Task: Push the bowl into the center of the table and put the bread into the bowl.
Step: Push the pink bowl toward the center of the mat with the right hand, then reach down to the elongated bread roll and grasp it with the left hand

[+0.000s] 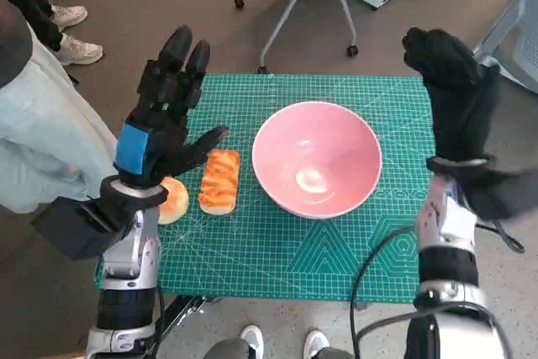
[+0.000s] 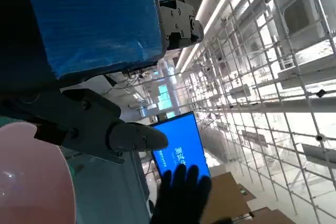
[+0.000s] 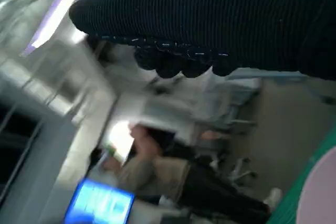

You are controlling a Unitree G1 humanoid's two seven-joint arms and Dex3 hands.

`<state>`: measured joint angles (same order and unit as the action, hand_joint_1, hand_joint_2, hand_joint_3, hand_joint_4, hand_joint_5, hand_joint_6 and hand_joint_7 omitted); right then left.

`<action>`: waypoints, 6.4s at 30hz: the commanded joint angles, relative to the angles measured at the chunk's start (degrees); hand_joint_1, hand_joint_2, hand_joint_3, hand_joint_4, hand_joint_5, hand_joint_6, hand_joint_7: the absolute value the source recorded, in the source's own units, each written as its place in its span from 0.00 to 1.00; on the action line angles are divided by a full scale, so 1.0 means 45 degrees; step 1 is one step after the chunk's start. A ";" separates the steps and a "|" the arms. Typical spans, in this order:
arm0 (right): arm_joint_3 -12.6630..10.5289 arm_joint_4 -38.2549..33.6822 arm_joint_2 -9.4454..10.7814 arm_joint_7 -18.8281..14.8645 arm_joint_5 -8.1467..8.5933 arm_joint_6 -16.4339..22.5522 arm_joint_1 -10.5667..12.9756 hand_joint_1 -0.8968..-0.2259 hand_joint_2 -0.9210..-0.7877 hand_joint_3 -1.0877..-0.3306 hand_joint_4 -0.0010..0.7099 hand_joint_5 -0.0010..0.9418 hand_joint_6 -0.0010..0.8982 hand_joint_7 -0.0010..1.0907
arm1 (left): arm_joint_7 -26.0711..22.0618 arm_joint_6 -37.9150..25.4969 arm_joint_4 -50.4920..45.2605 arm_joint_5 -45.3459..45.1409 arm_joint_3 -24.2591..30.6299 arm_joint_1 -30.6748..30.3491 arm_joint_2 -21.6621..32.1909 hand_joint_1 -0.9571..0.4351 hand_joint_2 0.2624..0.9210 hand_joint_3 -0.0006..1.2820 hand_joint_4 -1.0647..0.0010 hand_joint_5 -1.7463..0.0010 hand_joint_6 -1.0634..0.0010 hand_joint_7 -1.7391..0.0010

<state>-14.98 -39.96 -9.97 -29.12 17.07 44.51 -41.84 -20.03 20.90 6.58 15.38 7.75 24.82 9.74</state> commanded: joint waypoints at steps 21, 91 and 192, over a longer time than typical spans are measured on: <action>0.1213 0.3766 0.0310 -0.0459 0.0871 -0.1843 0.1868 0.32 0.00 0.41 0.28 0.01 0.10 0.42 | 0.1263 -0.4613 -0.4463 -0.2788 0.0034 -0.0846 0.2320 0.43 1.00 0.10 0.87 0.99 0.96 0.81; 0.0823 0.3138 0.0411 -0.0326 0.0816 -0.1499 0.1773 0.33 0.00 0.44 0.28 0.00 0.09 0.45 | 0.0168 -1.5945 -0.4550 -1.4209 -0.6273 0.0443 0.2208 0.26 1.00 0.15 0.44 0.85 0.52 0.94; 0.0783 0.3169 0.0347 -0.0177 0.0832 -0.1568 0.1835 0.34 0.00 0.44 0.28 0.00 0.12 0.40 | 0.3985 0.6113 0.8309 -1.3381 -0.6520 0.4159 0.7413 0.41 0.69 0.00 0.64 1.00 0.51 1.00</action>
<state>-11.25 -25.16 -8.20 -29.87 20.44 38.00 -34.62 -1.42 48.55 43.59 -45.17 -20.65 42.49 43.89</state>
